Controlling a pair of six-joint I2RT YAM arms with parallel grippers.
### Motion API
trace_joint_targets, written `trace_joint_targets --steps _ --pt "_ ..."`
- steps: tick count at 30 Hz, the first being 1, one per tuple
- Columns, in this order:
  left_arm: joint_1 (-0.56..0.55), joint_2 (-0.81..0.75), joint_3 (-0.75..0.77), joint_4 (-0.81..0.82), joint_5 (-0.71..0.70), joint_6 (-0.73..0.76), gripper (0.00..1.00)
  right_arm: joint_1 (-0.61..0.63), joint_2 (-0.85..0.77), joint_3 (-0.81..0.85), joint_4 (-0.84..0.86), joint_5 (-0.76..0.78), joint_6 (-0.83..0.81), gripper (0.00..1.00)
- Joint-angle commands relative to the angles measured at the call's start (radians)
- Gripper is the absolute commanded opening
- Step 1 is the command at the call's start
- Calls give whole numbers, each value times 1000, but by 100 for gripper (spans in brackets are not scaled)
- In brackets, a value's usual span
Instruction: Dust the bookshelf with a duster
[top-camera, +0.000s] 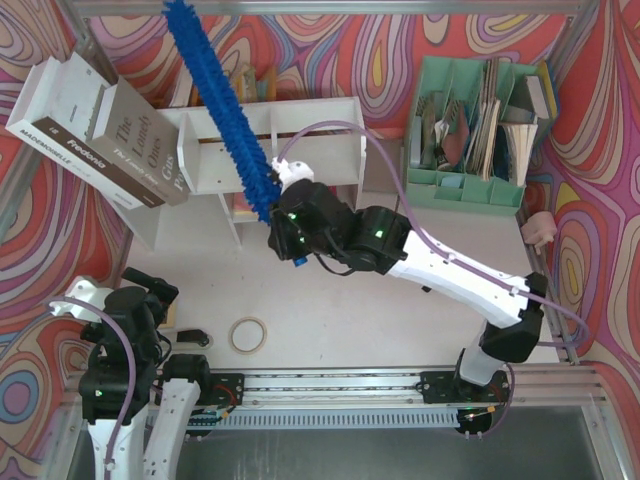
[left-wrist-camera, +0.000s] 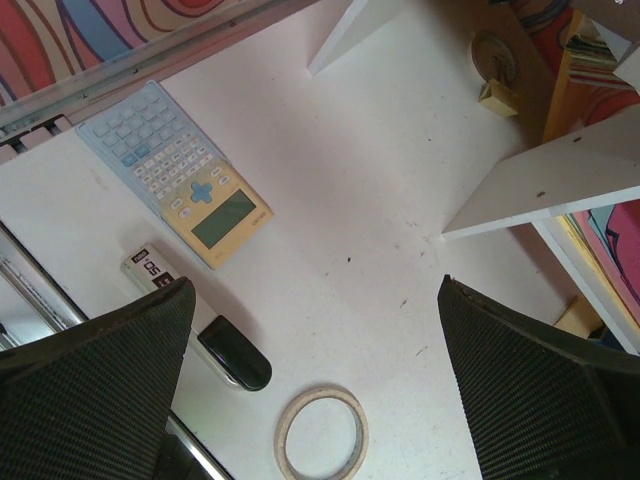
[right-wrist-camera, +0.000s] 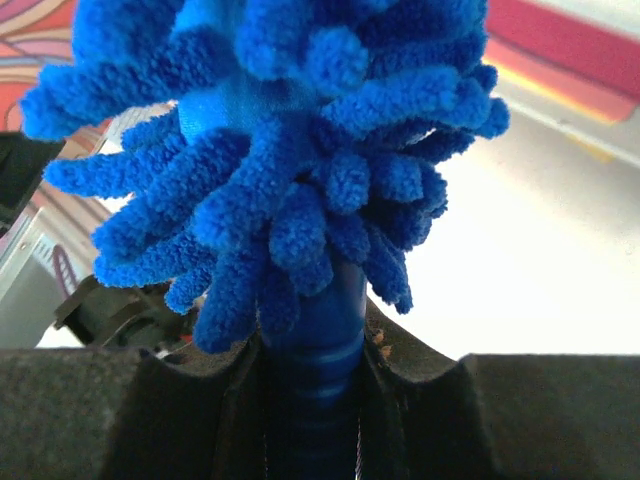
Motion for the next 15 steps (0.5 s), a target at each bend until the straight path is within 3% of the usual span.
trace_joint_targets --steps 1,15 --pt "5 -13 -15 15 7 15 98 61 60 73 -45 -6 142 0" --pt "5 -25 -15 15 5 18 98 153 210 182 -61 -4 337 0"
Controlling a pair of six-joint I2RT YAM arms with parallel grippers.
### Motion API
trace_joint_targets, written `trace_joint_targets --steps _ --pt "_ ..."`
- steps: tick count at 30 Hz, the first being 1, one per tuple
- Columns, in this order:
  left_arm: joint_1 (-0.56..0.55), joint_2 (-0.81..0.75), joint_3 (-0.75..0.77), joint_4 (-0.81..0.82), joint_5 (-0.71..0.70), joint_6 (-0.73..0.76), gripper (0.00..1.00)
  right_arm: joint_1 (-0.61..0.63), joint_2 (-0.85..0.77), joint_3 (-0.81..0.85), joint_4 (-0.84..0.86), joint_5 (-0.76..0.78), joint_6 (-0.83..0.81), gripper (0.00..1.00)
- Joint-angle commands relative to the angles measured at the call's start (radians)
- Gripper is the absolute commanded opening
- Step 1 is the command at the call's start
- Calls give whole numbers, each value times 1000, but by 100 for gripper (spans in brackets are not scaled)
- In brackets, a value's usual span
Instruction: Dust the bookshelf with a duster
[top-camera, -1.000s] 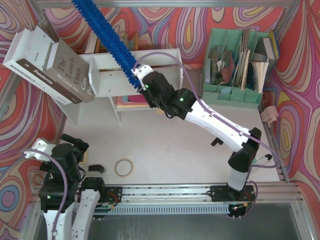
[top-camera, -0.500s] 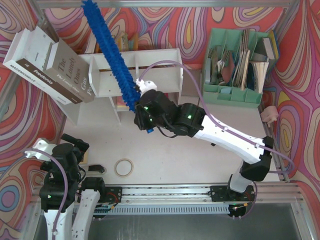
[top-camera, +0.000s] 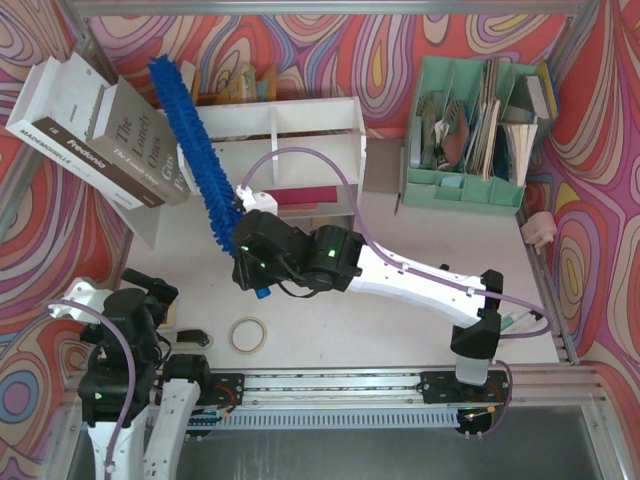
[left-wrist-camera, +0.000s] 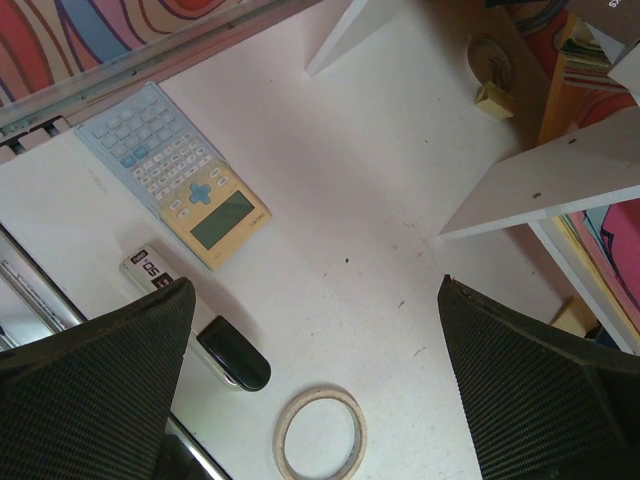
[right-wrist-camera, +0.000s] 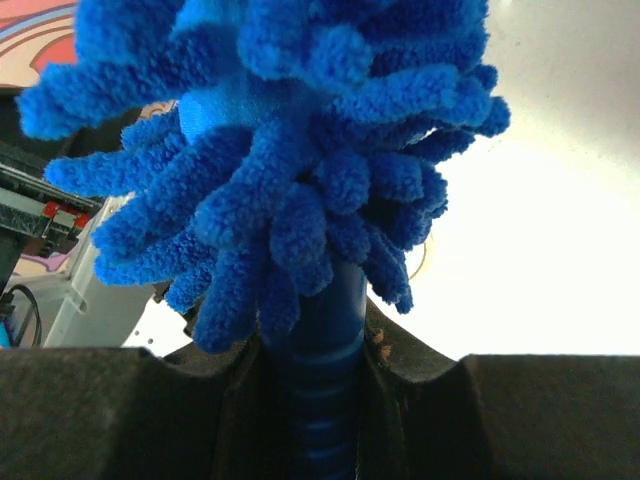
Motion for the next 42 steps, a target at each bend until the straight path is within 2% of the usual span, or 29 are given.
trace_joint_targets --steps 1,8,15,21,25,33,38,42 --pt "5 -15 -14 15 5 17 98 13 21 27 6 34 88 0" --pt "5 -14 -16 18 8 21 98 13 -9 6 -65 155 150 0" --pt "5 -15 -16 18 7 20 98 -17 -160 -127 -85 268 217 0" --pt "5 -18 -17 16 8 15 98 -21 -151 -95 -53 232 184 0" --pt "5 -23 -15 14 5 16 98 0 -82 -26 13 139 127 0" --pt "5 -12 -15 17 13 21 98 48 85 145 25 50 82 0" --pt "5 -13 -15 17 11 21 98 47 86 115 13 62 102 0" --pt "5 -11 -16 18 11 22 98 41 8 -24 12 135 141 0"
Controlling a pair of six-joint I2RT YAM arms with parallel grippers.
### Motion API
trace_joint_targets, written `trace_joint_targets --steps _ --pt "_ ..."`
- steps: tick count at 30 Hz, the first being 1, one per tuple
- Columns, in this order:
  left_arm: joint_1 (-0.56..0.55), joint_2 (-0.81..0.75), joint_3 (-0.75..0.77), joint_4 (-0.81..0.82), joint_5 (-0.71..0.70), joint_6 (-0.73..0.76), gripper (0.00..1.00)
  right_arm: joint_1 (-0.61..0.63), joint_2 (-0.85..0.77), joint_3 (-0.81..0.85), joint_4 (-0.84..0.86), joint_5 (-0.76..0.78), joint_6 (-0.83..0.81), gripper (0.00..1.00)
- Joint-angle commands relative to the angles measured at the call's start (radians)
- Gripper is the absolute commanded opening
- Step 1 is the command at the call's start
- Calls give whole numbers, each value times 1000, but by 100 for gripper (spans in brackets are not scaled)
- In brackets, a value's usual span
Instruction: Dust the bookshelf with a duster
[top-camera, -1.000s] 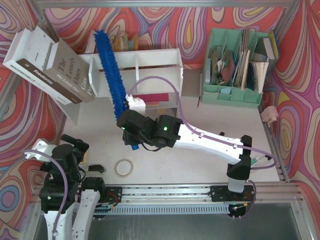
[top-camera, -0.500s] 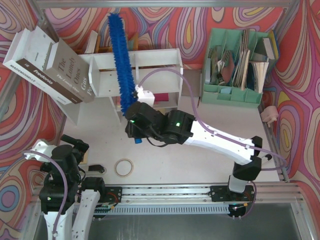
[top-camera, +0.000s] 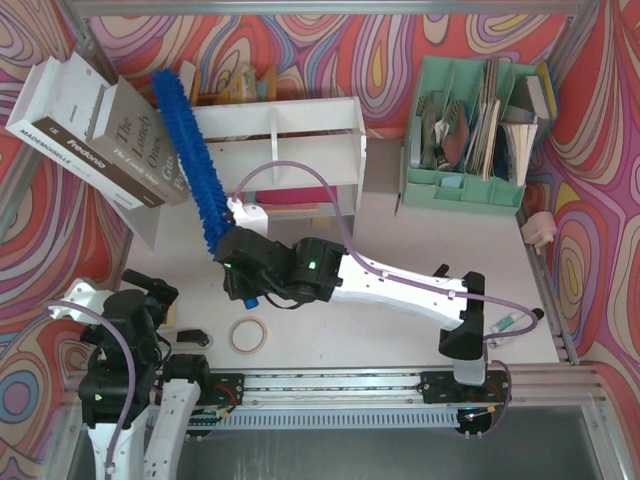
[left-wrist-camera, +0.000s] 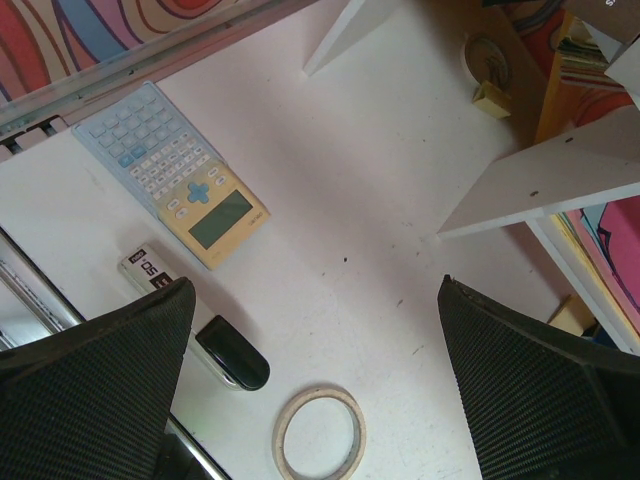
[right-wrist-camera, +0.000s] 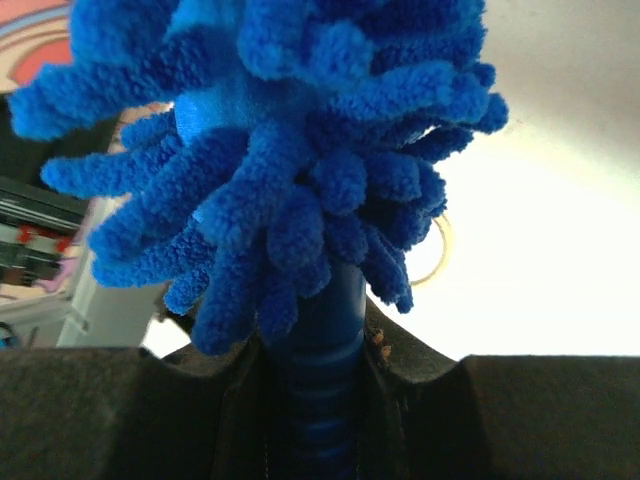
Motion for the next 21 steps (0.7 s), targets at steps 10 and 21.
trace_joint_targets --steps 10,21 --pt "4 -2 -14 22 10 22 98 -57 -319 -298 -35 205 131 0" --pt "5 -7 -16 21 8 22 98 -88 -432 -384 -85 250 162 0"
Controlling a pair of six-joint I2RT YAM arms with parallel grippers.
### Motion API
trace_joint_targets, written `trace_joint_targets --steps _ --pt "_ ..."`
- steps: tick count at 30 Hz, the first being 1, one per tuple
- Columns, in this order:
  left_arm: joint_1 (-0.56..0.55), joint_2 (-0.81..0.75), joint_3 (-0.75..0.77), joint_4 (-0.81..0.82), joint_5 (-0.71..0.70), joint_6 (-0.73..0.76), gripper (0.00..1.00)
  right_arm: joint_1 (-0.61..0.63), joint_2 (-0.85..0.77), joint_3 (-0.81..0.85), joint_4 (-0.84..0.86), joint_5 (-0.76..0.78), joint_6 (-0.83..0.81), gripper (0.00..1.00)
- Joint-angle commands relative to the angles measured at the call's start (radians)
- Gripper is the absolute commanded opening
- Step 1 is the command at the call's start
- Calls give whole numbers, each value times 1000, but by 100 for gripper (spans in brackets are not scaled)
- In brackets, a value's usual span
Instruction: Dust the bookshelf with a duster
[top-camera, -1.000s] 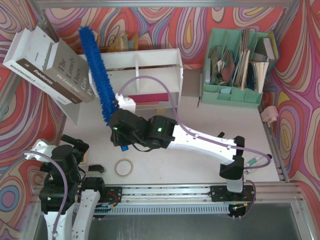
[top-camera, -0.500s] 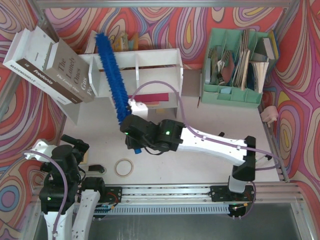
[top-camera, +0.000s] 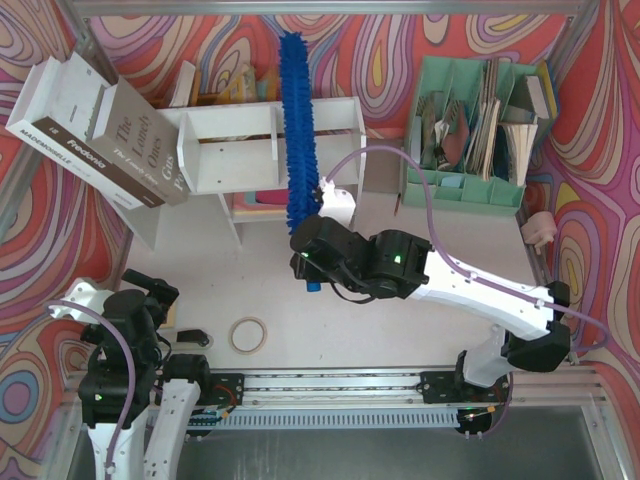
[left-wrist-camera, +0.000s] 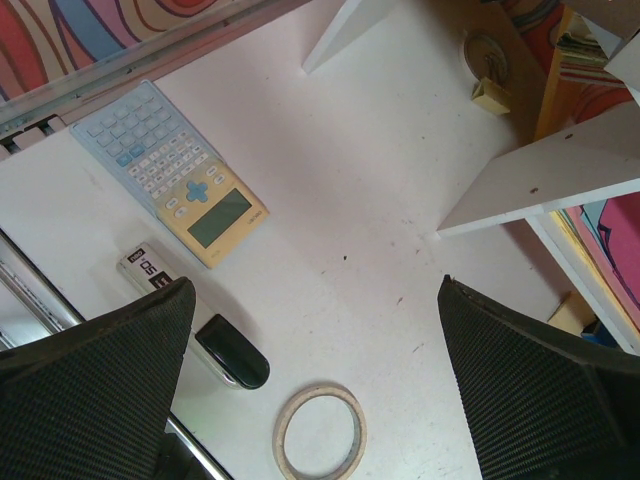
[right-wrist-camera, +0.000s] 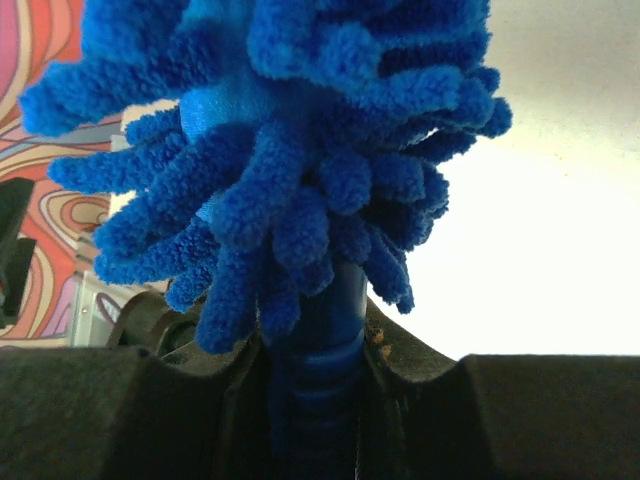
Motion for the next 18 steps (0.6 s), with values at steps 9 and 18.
trace_joint_targets --steps 9,18 --pt "5 -9 -13 19 3 16 98 -55 -35 -92 31 5 3 0" --pt "5 -9 -14 18 3 19 98 -148 -174 -230 -4 37 34 0"
